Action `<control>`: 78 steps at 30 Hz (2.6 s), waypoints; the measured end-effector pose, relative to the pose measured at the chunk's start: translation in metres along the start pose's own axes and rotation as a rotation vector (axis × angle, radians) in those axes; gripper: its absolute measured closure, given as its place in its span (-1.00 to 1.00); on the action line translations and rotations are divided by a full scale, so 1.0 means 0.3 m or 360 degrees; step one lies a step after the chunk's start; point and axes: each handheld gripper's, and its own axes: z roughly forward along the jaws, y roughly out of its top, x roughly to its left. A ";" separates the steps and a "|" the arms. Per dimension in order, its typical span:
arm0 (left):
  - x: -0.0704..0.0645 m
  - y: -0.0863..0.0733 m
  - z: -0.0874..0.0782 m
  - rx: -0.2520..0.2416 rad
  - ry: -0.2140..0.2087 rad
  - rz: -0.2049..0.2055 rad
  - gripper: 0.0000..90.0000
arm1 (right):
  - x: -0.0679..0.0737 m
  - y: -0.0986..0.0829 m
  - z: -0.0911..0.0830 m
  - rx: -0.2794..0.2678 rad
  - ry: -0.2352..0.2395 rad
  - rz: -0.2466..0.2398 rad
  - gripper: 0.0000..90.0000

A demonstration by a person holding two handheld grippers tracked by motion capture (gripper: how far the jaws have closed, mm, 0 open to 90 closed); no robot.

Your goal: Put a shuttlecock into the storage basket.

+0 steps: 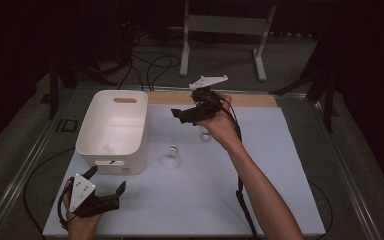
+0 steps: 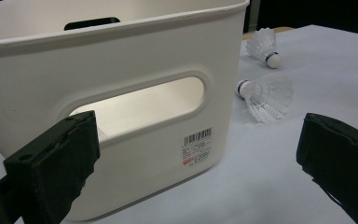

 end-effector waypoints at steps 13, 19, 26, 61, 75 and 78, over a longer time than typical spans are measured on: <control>-0.001 0.000 0.001 0.0000 0.0001 0.0001 -1.00 | -0.059 -0.032 0.010 0.0021 -0.0053 0.0069 -0.79; -0.003 0.000 0.002 0.0001 -0.0001 0.0001 -1.00 | -0.089 -0.048 0.020 0.0034 -0.0065 0.0081 -0.79; -0.001 0.000 0.001 0.0000 0.0000 0.0001 -1.00 | -0.117 -0.058 0.030 0.0058 -0.0098 0.0106 -0.79; 0.000 0.000 0.000 -0.0005 0.0000 -0.0006 -1.00 | -0.223 -0.144 0.093 0.0186 -0.0178 0.0144 -0.78; 0.000 0.000 0.000 -0.0003 -0.0001 0.0000 -1.00 | -0.264 -0.207 0.119 0.0256 -0.0204 0.0191 -0.78; 0.000 0.000 -0.001 -0.0004 0.0001 -0.0003 -1.00 | -0.271 -0.215 0.125 0.0264 -0.0208 0.0201 -0.78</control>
